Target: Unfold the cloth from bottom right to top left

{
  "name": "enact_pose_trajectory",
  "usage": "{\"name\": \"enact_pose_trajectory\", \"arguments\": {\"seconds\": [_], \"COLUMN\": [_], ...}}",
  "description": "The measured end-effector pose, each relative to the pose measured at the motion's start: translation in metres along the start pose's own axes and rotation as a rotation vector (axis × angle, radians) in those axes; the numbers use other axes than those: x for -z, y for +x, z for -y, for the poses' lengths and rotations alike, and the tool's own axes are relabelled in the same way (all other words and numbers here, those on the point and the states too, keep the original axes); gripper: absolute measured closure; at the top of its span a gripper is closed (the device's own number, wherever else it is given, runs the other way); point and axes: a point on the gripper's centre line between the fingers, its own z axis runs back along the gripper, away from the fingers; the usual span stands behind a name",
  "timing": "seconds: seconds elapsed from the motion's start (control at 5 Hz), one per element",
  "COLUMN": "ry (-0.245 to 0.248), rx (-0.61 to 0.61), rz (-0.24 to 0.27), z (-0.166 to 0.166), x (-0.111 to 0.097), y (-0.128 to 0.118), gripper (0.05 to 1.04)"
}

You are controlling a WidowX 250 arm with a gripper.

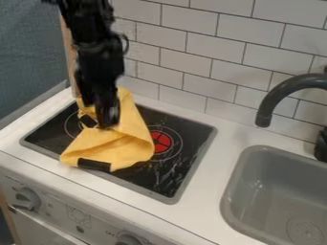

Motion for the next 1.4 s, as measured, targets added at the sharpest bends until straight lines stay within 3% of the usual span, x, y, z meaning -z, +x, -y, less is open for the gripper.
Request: {"name": "enact_pose_trajectory", "arguments": {"seconds": [0.2, 0.6, 1.0, 1.2, 1.4], "ry": [-0.007, -0.088, -0.146, -0.160, -0.151], "rx": [0.076, 0.159, 0.154, 0.143, 0.131], "rz": [-0.019, -0.109, -0.145, -0.136, -0.120], "z": [0.012, 0.024, 0.023, 0.020, 0.018], "x": [0.009, 0.046, 0.070, 0.074, 0.078], "y": [-0.003, -0.010, -0.008, -0.002, 0.001], "gripper": [0.085, 0.085, 0.085, 0.124, 0.408]}}
